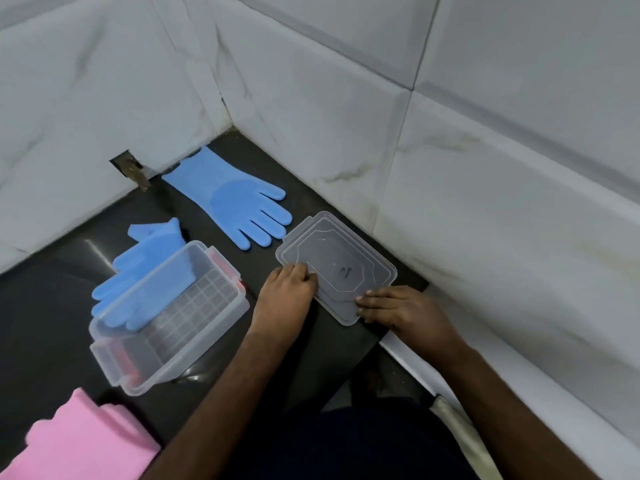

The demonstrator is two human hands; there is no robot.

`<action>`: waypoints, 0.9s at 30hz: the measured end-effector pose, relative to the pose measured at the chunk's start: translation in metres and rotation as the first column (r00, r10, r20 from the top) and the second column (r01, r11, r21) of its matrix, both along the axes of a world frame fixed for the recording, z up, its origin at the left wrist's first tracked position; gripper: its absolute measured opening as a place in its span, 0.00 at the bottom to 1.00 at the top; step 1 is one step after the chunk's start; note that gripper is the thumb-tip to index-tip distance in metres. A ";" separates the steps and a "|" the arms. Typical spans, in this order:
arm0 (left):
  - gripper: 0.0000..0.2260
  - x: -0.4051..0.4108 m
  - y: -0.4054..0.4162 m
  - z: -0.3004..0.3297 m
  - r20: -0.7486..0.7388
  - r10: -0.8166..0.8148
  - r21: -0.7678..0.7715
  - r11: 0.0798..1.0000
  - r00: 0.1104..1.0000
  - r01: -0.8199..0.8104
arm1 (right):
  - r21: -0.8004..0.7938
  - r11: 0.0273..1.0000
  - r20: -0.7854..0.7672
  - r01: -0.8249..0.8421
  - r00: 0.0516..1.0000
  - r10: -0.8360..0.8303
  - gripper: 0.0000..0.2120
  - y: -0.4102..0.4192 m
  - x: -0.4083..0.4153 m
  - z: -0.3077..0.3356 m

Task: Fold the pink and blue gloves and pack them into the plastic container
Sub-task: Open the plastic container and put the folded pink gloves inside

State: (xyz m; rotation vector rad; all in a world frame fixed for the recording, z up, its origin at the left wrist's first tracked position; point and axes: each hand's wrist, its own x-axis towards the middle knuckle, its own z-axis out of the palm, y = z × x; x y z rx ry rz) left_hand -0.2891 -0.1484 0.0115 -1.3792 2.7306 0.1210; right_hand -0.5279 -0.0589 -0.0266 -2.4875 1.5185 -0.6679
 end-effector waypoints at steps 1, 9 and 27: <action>0.18 -0.001 -0.001 -0.001 -0.004 0.029 0.007 1.000 1.000 -0.029 | 0.007 1.000 -0.013 -0.011 1.000 0.011 0.12 -0.002 0.002 0.002; 0.18 0.009 0.020 0.024 -0.294 0.202 0.065 0.979 0.934 -0.191 | -0.029 0.999 -0.044 -0.040 0.998 0.038 0.15 -0.030 0.038 0.039; 0.18 0.181 0.120 0.090 -0.628 0.550 0.019 0.719 0.551 -0.695 | -0.183 0.941 0.209 -0.286 0.924 0.322 0.09 -0.033 0.247 0.093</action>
